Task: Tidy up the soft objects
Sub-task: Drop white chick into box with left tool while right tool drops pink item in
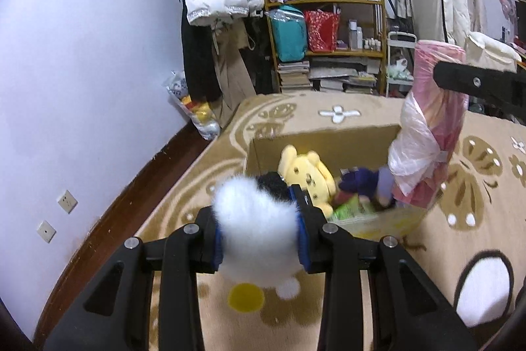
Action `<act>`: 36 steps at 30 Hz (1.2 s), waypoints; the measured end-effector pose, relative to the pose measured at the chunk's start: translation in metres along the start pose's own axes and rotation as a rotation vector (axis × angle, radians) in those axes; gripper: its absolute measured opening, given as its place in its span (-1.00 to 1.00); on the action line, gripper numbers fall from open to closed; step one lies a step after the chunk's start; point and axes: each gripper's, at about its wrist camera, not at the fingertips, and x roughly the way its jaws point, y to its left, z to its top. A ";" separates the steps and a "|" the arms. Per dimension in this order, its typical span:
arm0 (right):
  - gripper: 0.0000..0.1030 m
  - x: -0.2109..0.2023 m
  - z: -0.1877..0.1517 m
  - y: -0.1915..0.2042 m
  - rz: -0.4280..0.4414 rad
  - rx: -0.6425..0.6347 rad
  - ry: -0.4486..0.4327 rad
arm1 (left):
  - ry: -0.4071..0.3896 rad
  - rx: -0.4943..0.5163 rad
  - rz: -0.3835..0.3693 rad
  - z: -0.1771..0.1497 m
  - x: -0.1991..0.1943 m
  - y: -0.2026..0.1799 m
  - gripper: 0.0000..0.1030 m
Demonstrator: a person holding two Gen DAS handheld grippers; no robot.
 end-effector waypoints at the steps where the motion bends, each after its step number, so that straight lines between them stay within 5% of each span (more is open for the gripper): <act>1: -0.66 0.001 0.003 0.000 -0.003 -0.007 -0.004 | -0.006 -0.005 0.005 0.005 0.003 0.001 -0.36; 13: -0.66 0.037 0.025 -0.006 -0.078 -0.126 -0.016 | -0.046 0.007 0.023 0.035 0.030 0.008 -0.36; 23: -0.66 0.061 0.029 -0.012 -0.129 -0.208 -0.034 | -0.045 -0.003 -0.040 0.035 0.050 0.000 -0.36; 36: -0.65 0.105 -0.006 -0.031 -0.127 -0.191 0.081 | 0.098 0.000 -0.121 0.011 0.097 -0.016 -0.31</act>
